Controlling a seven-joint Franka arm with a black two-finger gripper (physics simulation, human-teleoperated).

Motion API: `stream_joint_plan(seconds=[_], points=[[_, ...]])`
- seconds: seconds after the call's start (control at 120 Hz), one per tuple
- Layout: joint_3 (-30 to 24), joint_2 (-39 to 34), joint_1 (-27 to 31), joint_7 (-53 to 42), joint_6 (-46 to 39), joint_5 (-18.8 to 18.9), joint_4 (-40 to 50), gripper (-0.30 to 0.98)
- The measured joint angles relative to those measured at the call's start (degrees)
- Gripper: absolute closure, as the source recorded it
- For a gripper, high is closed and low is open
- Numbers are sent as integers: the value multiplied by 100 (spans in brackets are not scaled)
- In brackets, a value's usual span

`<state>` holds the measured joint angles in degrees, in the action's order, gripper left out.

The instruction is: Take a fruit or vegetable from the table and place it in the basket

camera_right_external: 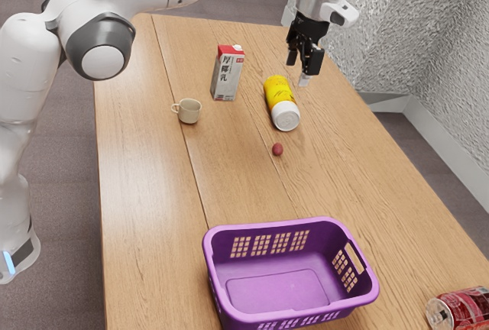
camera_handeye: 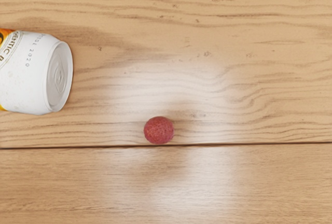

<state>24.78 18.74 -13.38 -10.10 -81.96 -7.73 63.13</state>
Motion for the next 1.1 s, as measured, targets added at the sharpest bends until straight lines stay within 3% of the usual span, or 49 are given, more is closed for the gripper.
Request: stream_joint_plan(seconds=[0.367, 0.475, 0.65, 1.1], points=[[-51, -107, -21, 4, -55, -71, -73, 0], [-131, 650, -70, 35, -295, -118, -10, 0], [-149, 1063, -59, 31, -695, -291, 596, 0], [-133, 801, -70, -68, -1294, -299, 1822, 0]])
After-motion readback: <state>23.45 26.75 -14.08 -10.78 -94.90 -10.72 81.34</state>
